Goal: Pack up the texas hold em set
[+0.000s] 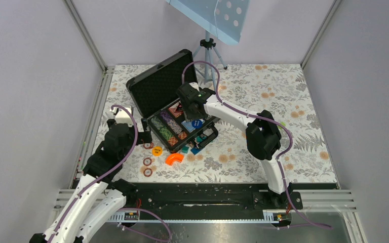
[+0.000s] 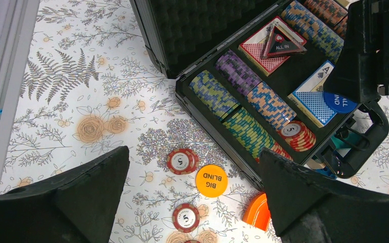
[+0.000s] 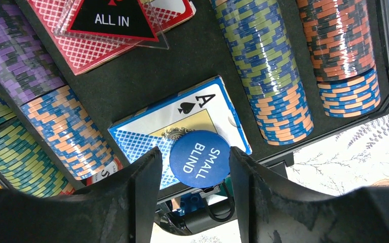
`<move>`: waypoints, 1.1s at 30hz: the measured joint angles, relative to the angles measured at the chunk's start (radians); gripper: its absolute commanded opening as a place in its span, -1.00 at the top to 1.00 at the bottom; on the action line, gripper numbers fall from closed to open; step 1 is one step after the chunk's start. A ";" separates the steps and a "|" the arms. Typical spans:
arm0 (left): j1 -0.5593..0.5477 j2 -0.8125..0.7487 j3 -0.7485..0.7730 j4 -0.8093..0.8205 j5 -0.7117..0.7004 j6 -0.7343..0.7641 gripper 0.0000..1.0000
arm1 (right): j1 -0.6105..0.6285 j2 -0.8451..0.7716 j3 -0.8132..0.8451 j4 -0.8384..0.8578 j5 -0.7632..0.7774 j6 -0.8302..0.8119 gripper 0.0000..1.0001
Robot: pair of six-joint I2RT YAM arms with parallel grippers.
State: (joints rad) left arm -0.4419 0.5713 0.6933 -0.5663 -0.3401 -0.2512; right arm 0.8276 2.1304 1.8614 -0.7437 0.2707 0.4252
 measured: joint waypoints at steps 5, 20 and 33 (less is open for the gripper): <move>0.000 0.000 0.000 0.000 0.000 0.000 -0.98 | 0.000 -0.003 -0.021 0.013 0.002 0.002 -0.49; 0.000 0.000 0.000 0.000 0.000 0.000 -0.98 | 0.000 -0.070 -0.172 0.076 -0.040 0.099 -0.30; 0.000 0.000 0.000 0.000 0.000 0.000 -0.98 | 0.000 -0.071 -0.172 0.095 -0.057 0.115 -0.27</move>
State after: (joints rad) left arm -0.4419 0.5713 0.6933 -0.5663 -0.3397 -0.2508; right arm 0.8276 2.0598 1.6897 -0.6487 0.2138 0.5400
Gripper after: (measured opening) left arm 0.989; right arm 0.644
